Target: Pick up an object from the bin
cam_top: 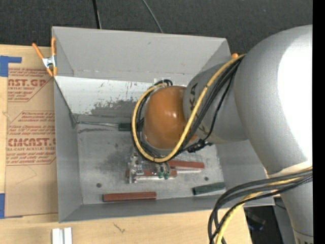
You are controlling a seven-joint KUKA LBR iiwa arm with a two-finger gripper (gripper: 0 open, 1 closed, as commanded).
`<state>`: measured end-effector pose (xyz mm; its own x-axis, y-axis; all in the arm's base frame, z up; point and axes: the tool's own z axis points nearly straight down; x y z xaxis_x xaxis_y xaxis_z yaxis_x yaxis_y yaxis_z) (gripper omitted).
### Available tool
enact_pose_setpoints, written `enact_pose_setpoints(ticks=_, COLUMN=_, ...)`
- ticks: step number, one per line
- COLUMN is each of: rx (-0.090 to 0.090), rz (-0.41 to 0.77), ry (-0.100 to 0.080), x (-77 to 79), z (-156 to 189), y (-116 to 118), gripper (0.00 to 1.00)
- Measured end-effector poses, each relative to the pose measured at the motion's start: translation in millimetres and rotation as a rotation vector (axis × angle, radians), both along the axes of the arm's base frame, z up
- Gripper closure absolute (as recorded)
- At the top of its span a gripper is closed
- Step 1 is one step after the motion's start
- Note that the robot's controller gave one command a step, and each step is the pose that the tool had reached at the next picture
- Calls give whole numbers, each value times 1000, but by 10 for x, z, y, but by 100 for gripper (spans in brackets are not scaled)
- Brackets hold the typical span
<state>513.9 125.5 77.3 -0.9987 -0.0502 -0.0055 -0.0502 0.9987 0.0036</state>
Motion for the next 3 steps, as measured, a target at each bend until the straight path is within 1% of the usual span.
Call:
enact_pose_setpoints(ticks=1, rx=0, rz=0, ry=0, x=0, z=0, y=0, gripper=100)
enact_pose_setpoints(ticks=2, rx=-2, rz=-30, ry=4, x=-63, z=1221, y=106, gripper=100)
enact_pose_setpoints(ticks=3, rx=-2, rz=-30, ry=5, x=-63, z=1221, y=106, gripper=100)
